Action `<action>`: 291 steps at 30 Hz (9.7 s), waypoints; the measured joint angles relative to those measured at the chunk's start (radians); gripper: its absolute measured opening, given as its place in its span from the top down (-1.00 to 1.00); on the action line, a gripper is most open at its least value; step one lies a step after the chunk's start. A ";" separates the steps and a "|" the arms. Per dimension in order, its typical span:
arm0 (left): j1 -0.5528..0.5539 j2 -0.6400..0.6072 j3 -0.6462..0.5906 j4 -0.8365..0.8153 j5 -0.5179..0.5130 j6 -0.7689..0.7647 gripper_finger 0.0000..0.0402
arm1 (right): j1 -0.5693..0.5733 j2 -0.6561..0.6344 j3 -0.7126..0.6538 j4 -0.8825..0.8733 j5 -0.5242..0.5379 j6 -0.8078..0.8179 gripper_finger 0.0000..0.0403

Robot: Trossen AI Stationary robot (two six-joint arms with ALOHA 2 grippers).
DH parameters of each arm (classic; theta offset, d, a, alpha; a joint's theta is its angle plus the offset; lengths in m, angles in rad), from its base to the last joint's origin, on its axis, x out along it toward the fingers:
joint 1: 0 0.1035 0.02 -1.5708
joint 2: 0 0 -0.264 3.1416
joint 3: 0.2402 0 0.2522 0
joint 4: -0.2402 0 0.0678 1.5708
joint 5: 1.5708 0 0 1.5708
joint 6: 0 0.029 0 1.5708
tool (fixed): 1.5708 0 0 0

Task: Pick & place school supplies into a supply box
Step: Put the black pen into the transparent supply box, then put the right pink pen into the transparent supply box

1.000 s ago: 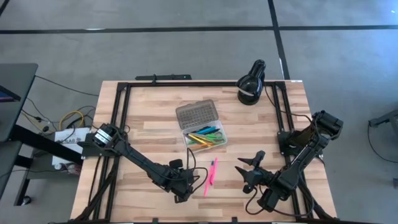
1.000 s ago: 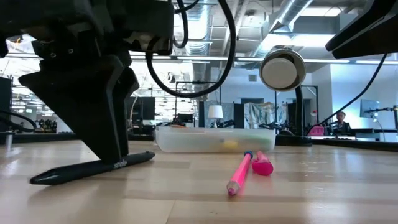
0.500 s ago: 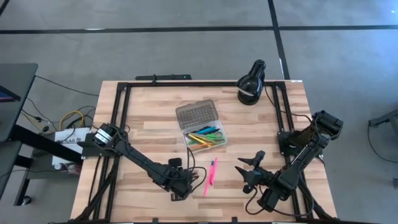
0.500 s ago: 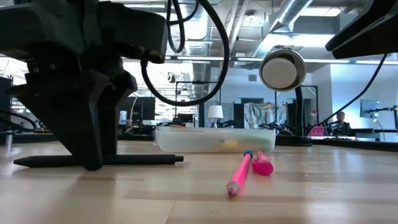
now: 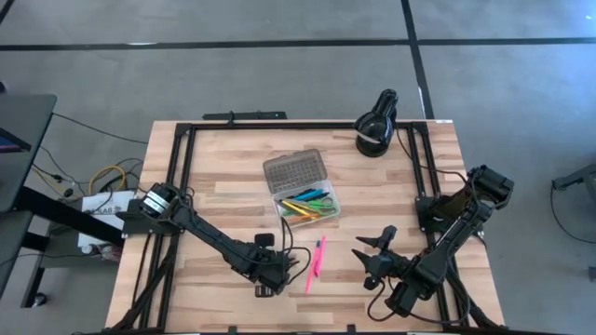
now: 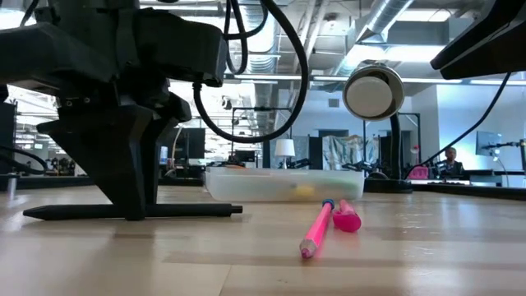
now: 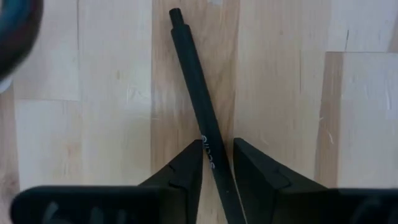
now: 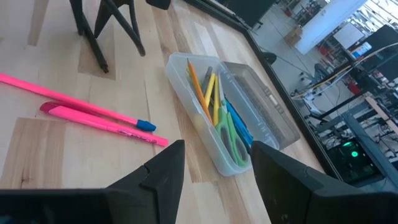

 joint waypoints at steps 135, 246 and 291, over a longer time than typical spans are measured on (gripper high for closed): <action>0.379 -0.050 0.266 -0.159 -0.163 0.445 0.24 | -0.098 0.000 -0.001 0.125 -0.186 -0.151 0.12; -0.288 -0.067 -0.031 -0.251 -0.861 -0.426 0.24 | -0.524 0.205 0.026 0.421 -1.160 -0.585 0.85; -0.288 -0.066 -0.031 -0.251 -0.862 -0.426 0.24 | -0.515 0.201 0.031 0.392 -1.157 -0.640 0.92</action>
